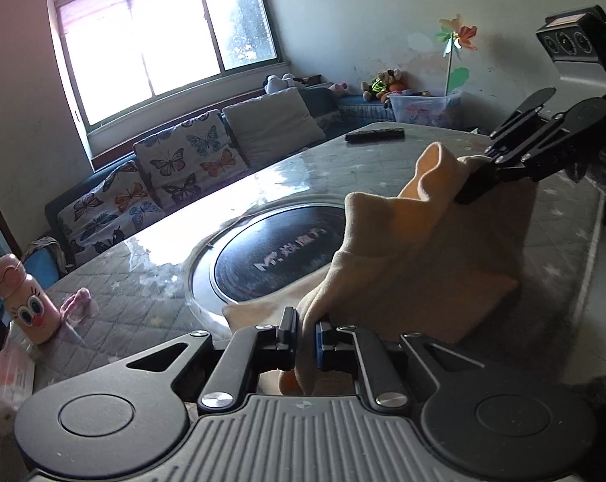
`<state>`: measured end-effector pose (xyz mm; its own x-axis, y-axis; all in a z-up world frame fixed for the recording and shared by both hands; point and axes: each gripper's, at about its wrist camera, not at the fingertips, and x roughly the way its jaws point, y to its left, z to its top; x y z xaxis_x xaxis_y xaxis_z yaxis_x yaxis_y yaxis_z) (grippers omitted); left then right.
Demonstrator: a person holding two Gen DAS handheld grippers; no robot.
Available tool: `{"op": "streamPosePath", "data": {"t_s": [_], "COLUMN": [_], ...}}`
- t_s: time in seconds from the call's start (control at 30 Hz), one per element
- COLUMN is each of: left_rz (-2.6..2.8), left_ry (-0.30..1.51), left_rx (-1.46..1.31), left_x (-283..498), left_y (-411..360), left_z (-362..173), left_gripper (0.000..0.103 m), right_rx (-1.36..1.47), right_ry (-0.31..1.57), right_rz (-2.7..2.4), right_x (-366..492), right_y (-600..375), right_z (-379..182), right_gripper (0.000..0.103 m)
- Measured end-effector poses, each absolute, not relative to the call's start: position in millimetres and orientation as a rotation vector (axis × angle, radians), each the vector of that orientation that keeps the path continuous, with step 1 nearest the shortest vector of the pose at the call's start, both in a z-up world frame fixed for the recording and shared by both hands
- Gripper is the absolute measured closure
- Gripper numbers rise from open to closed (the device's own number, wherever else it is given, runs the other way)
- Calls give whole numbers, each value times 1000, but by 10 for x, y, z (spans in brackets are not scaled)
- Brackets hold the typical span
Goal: Fold clothes
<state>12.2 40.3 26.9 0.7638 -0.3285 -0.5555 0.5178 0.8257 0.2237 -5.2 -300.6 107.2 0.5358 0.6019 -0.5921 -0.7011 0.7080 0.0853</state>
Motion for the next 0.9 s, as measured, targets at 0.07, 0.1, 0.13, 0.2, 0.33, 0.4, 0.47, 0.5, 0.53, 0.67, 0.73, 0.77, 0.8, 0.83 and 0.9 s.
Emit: {"op": "streamPosePath", "data": {"t_s": [0.07,0.1,0.13,0.2,0.33,0.4,0.47,0.5,0.53,0.67,0.73,0.77,0.8,0.83,0.9], "left_rz": [-463,-460,-454,-442,-388,-362,-342,-326,-309,-244,-250,-255,-265,-279,-299], "left_ry": [540,552,567,608,666,659,652,646,640,621,627,630,634,642,664], "left_rx": [380,378,378,371,341,321,300,294,292,261,217,199,184,167,137], "left_x": [384,508,624,837,1086,1126,1143,1144,1134,1033,925,860,799,744,631], "left_y": [355,336,317,291,311,365,436,476,504,612,675,696,709,716,710], "left_z": [212,168,105,-42,-277,-289,-252,-233,-202,-84,-40,-24,-12,-4,4], "left_gripper": [93,93,93,91,80,73,70,68,67,67,66,66,66,66,66], "right_rx": [-154,-146,-134,-111,-48,-26,-24,-13,-5,-36,-34,-31,-37,-44,-53], "right_ry": [655,666,679,710,770,783,766,752,740,675,673,678,688,695,709], "right_rz": [756,744,727,699,631,594,566,550,543,530,559,585,615,628,645], "right_x": [167,268,387,589,956,1053,1058,1041,1017,822,692,605,507,439,355], "right_y": [-2998,-2992,-2988,-2978,-2961,-2987,-3022,-3072,-3104,-3140,-3131,-3125,-3107,-3086,-3063], "right_z": [1023,997,941,835,523,396,362,350,357,440,451,453,434,424,395], "right_gripper": [98,98,98,98,86,81,77,73,72,72,72,72,72,72,72]}}
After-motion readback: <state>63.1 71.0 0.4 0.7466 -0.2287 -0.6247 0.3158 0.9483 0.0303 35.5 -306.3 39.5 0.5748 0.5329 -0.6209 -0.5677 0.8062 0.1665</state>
